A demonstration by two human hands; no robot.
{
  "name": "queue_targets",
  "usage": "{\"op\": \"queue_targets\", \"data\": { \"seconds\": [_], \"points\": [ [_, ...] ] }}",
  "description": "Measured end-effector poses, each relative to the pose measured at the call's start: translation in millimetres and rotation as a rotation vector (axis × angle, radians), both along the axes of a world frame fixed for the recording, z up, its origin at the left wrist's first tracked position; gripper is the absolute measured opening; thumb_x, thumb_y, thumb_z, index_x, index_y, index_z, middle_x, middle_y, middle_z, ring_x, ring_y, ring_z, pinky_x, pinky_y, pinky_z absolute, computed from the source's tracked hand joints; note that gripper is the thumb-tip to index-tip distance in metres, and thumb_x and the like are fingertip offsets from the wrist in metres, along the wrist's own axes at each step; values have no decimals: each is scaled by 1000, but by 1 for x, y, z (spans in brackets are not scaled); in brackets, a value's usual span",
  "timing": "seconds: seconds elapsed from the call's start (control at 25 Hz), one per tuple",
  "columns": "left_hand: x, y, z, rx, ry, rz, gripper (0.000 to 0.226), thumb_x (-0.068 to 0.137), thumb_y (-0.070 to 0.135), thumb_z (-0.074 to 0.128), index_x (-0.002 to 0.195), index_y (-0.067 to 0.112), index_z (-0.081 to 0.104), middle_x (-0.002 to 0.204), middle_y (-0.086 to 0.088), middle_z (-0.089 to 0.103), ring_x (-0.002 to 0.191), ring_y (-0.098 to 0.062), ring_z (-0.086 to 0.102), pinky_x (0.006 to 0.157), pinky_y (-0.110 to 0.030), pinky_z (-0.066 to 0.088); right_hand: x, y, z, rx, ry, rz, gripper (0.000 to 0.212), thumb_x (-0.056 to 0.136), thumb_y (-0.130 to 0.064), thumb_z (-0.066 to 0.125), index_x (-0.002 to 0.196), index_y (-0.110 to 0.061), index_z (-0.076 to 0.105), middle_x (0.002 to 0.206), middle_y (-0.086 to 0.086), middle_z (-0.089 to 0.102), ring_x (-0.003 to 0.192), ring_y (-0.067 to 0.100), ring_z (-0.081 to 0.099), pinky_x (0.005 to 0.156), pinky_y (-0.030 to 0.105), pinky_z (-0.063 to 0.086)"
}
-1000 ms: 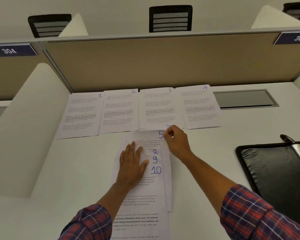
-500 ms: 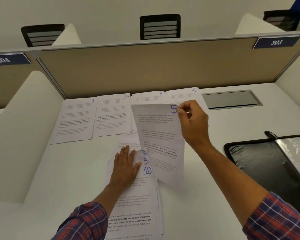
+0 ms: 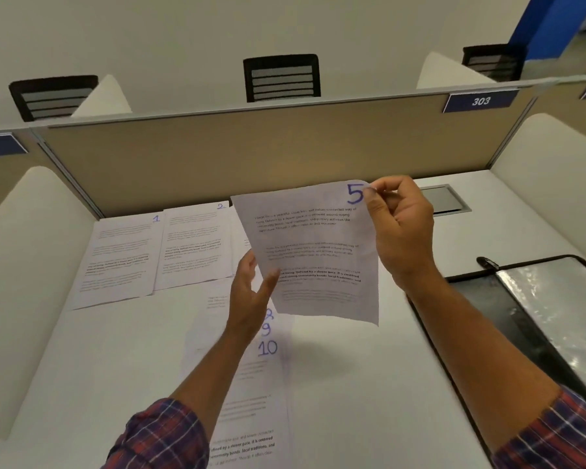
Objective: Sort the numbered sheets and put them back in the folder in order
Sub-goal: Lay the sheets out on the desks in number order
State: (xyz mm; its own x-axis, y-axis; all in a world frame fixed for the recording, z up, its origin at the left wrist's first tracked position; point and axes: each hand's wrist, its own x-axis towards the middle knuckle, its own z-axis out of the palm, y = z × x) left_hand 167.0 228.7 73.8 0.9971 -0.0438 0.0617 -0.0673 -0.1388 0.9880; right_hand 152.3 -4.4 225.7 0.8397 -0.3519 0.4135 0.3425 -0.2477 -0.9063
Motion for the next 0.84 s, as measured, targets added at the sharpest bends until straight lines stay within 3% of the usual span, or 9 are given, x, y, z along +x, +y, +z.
{"op": "queue_targets", "data": {
  "seconds": [0.08, 0.16, 0.36, 0.48, 0.56, 0.68, 0.84],
  "points": [
    [3, -22, 19, -191, 38, 39, 30, 101, 32, 65, 129, 20, 66, 123, 5, 74, 113, -21, 70, 89, -30, 60, 2, -14, 0, 104, 35, -18, 6, 104, -17, 65, 104, -12, 62, 87, 1, 74, 76, 7, 72, 63, 19, 55],
    [2, -39, 23, -231, 91, 87, 17, 103, 25, 64, 115, 19, 73, 110, 3, 78, 103, -25, 73, 83, -31, 61, 6, -31, -6, 195, 90, -17, 4, 103, -19, 66, 102, -15, 64, 85, 1, 76, 73, 11, 72, 61, 24, 56],
    [11, -85, 15, -310, 200, 150, 16, 103, 21, 64, 113, 16, 76, 109, -2, 79, 103, -26, 75, 87, -41, 62, 15, -86, -51, 195, 352, 27, 12, 102, -26, 67, 112, -20, 69, 96, 0, 79, 88, 19, 77, 71, 35, 64],
    [21, -119, 13, -307, 242, 223, 14, 103, 19, 64, 110, 16, 76, 105, 0, 79, 100, -25, 75, 86, -45, 63, 9, -119, -91, 105, 495, 55, 8, 101, -24, 68, 107, -18, 69, 98, 0, 78, 88, 20, 77, 72, 33, 65],
    [29, -142, 13, -325, 261, 263, 13, 103, 18, 65, 109, 17, 76, 103, 1, 80, 98, -24, 76, 84, -43, 64, 4, -142, -118, 79, 582, 74, 6, 102, -19, 66, 106, -15, 69, 99, 1, 78, 91, 23, 77, 70, 30, 64],
    [43, -181, 9, -311, 279, 272, 13, 103, 18, 65, 110, 19, 75, 104, 4, 80, 95, -19, 77, 80, -39, 64, 3, -181, -145, 118, 680, 73, 6, 104, -14, 63, 104, -12, 68, 102, 7, 77, 90, 28, 75, 64, 37, 65],
    [64, -235, 1, -248, 284, 255, 14, 105, 21, 62, 112, 22, 73, 104, 6, 79, 94, -16, 77, 76, -32, 63, 20, -232, -156, 152, 711, 29, 9, 105, -14, 61, 105, -13, 69, 103, 7, 75, 84, 28, 74, 56, 34, 63]
  ]
}}
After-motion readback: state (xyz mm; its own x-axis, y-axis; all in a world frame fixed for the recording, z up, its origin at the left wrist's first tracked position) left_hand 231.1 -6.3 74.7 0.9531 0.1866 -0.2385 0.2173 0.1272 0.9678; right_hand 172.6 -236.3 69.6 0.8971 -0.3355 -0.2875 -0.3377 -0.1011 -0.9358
